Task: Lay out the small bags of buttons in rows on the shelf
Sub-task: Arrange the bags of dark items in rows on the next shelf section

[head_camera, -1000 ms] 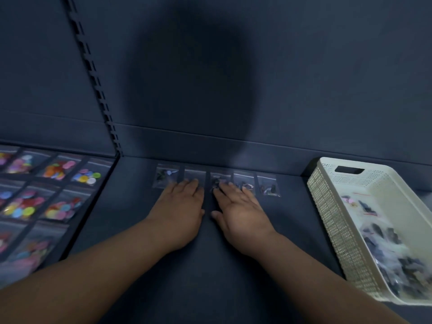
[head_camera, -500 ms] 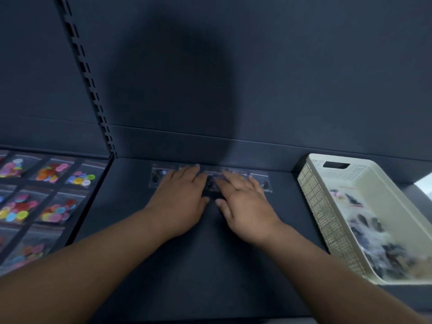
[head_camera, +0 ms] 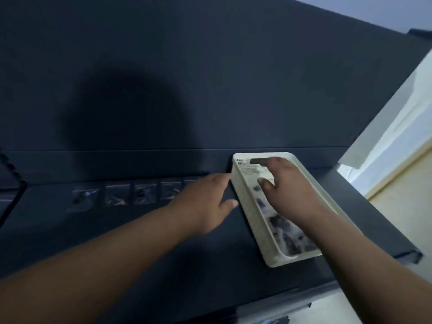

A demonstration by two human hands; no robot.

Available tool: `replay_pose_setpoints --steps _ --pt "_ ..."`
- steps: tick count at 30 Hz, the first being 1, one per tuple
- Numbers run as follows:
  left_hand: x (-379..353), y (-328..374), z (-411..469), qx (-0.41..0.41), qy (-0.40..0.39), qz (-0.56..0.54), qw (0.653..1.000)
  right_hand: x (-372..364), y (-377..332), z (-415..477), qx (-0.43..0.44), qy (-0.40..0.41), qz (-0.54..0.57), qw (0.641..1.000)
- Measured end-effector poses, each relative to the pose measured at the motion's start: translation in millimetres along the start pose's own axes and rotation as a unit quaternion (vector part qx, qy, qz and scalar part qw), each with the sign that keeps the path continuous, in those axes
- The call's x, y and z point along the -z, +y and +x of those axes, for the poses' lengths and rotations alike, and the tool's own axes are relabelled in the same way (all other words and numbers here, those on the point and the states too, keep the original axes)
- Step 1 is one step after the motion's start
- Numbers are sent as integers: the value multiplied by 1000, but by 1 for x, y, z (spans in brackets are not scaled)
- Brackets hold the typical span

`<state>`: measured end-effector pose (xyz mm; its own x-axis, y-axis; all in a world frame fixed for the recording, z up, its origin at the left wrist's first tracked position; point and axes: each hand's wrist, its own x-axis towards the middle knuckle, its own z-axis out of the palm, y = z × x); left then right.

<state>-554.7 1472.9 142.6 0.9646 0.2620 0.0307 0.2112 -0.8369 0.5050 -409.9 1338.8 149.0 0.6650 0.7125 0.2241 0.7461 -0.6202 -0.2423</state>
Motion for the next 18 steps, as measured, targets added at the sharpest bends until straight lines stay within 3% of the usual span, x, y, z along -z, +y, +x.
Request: replay_pose_setpoints --steps 4,7,13,18 --pt "-22 29 24 37 -40 -45 998 0 51 0 -77 -219 -34 972" --pt "-34 41 36 69 -64 -48 994 -6 72 -3 -74 -339 -43 937" --pt "-51 62 54 84 -60 -62 993 -15 105 5 -24 -288 -30 957" --pt "-61 78 69 87 -48 -54 994 2 128 13 -59 -189 119 973"
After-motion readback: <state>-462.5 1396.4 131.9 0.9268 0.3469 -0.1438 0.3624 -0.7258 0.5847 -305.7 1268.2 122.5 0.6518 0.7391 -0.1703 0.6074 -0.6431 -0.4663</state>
